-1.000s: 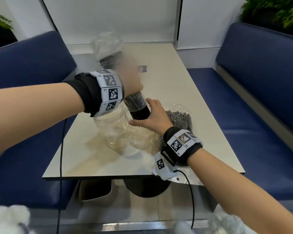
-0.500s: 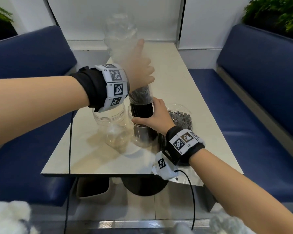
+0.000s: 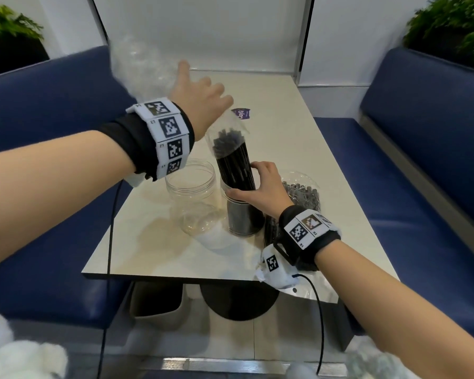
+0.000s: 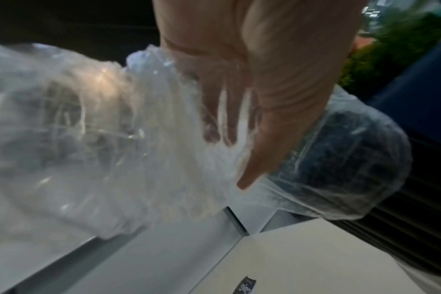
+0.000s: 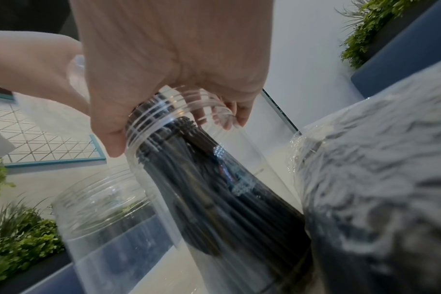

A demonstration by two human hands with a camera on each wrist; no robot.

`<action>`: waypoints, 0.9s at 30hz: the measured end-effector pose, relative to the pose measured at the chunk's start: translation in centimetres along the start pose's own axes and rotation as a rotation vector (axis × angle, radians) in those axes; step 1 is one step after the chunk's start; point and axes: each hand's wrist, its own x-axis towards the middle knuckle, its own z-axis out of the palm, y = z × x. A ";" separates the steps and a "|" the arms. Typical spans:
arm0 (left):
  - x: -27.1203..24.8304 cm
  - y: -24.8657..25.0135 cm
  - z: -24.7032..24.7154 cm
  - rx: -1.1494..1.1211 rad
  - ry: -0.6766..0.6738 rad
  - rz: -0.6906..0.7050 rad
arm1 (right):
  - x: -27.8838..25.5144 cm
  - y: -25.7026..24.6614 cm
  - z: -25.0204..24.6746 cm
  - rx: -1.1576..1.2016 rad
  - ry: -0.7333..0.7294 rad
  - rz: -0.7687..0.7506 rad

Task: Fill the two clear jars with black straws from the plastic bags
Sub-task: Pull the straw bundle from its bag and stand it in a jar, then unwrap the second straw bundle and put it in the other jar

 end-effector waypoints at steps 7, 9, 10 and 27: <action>-2.0 -4.0 0.0 -0.443 0.045 -0.390 | 0.8 -0.4 -0.1 -0.013 -0.014 0.040; -3.2 -4.8 -0.2 -0.610 0.060 -0.489 | 0.9 -0.5 -0.2 -0.013 -0.026 0.043; -3.9 -5.1 -0.4 -0.707 0.075 -0.525 | 0.9 -0.5 -0.2 -0.031 -0.038 0.040; -8.8 8.2 0.0 -2.031 -0.116 -0.172 | -4.9 -5.6 -7.0 0.604 0.217 -0.228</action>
